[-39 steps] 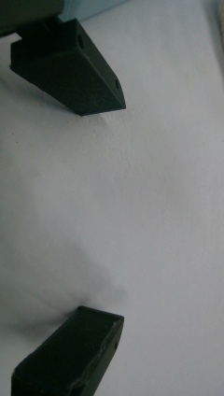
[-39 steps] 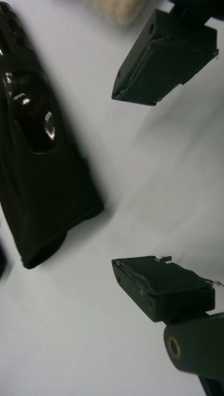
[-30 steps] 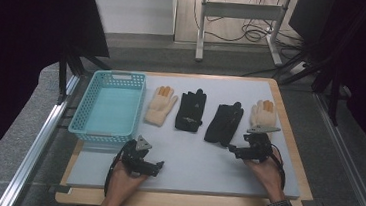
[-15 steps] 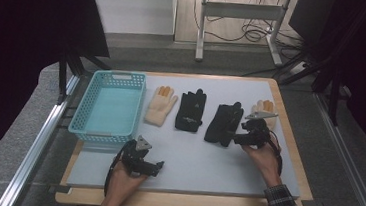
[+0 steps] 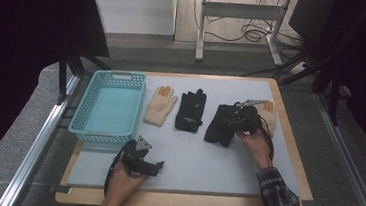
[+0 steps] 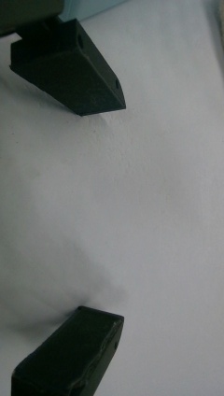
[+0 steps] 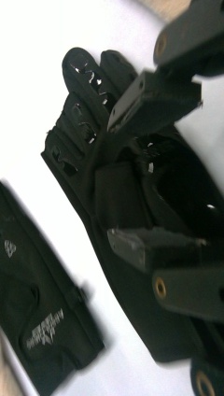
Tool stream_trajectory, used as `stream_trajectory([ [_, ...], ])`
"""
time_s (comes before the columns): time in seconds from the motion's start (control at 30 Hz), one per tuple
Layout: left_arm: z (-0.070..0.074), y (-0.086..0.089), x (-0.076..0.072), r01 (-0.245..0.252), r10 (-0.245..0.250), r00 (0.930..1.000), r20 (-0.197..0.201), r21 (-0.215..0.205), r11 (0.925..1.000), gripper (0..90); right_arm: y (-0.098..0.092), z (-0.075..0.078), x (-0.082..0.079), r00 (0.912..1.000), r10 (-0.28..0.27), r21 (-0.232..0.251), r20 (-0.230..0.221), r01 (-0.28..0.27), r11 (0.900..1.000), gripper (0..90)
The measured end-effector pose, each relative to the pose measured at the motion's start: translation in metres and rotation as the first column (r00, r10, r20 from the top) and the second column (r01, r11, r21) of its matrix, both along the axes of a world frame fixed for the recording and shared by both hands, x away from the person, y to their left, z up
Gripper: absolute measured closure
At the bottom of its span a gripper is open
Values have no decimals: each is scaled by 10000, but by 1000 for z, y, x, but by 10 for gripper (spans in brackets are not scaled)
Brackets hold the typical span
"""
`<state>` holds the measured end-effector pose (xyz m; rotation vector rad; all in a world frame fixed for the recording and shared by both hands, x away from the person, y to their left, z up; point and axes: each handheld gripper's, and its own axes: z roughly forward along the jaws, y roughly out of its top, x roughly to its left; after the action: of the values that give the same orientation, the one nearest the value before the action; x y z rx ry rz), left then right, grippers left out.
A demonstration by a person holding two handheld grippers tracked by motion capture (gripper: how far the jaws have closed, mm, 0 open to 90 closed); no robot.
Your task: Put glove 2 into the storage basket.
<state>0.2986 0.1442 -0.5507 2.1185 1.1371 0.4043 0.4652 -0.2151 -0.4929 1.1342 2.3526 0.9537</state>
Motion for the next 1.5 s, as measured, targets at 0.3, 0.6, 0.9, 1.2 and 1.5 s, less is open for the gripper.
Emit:
stream_trajectory([
  [0.3, 0, 0, 0, 8, -8, 10000, -5, 8, 10000, 14, 11, -21, 21, 9981, -606, -784, -118, 595, 9951, 334],
  [0.6, 0, 0, 0, 5, -5, 10000, 0, 9, 10000, 14, 8, -21, 21, 9957, -434, 41, -814, 439, 9990, 640],
  [0.9, 0, 0, 0, 2, -2, 10000, -1, 3, 10000, 14, 2, -17, 19, 9940, -265, 544, -1058, 324, 9980, 829],
  [1.2, 0, 0, 0, 35, -35, 10000, -16, 52, 10000, 14, 3, 9, -3, 9980, 453, 777, -430, -418, 9961, 831],
  [1.5, 0, 0, 0, 5, -5, 10000, -9, 19, 10000, 13, 9, 43, -46, 9829, 1842, 1352, -74, -1816, 9740, 830],
])
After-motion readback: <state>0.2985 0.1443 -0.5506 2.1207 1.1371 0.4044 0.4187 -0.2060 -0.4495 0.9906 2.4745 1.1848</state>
